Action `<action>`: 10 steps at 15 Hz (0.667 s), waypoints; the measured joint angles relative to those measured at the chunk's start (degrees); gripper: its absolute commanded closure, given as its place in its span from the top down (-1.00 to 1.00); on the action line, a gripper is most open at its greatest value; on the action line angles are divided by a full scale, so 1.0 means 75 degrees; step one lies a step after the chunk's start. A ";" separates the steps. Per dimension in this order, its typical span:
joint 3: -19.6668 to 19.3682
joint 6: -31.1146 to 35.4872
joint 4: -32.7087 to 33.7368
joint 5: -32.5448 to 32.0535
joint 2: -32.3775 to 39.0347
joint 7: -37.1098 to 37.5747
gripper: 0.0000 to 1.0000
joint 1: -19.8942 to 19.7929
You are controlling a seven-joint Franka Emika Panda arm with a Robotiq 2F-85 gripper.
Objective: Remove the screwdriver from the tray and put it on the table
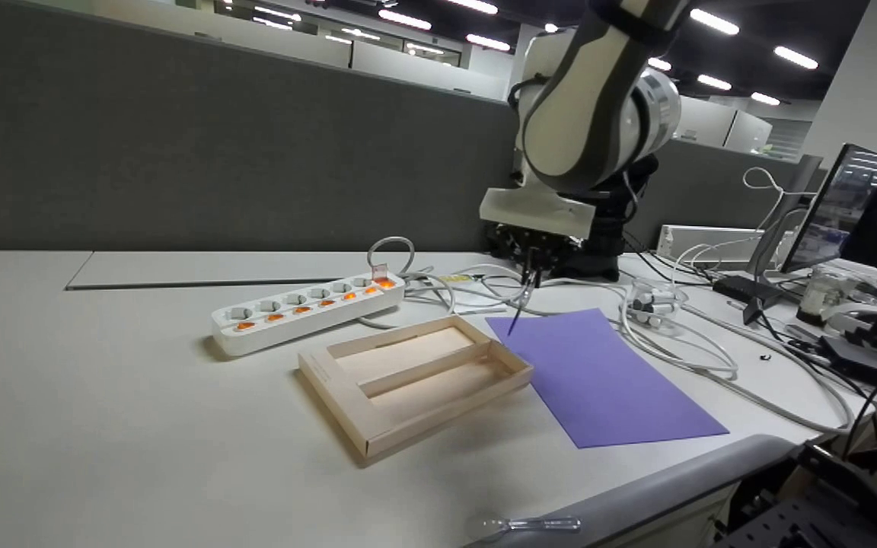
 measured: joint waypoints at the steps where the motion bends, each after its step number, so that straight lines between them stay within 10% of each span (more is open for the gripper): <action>1: -0.0235 0.0001 -0.0123 -0.0381 -0.0173 0.0431 -0.91 -0.0003; 6: -0.0967 0.0046 -0.0699 -0.0906 -0.0704 0.1316 -0.91 -0.0268; 10: 0.0356 0.0440 -0.1262 0.0641 -0.0924 0.0438 -0.91 -0.1827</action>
